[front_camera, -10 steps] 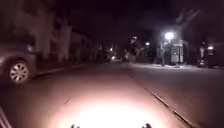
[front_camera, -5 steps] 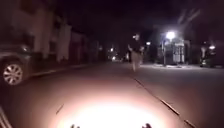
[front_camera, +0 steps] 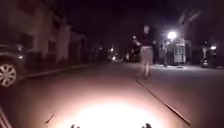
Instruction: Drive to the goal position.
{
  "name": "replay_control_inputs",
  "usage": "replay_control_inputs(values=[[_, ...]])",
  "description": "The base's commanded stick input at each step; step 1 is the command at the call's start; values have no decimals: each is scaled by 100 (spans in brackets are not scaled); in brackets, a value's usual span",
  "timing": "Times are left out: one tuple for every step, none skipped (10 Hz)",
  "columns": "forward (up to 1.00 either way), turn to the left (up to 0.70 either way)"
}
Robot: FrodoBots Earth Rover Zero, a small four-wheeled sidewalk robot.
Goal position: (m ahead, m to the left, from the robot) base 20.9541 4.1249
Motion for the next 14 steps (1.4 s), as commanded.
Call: replay_control_inputs(values=[[50, 0], [50, 0], [50, 0], [50, 0], [50, 0], [50, 0], [50, 0], [50, 0], [50, 0], [50, 0], [50, 0], [50, 0], [50, 0], [50, 0]])
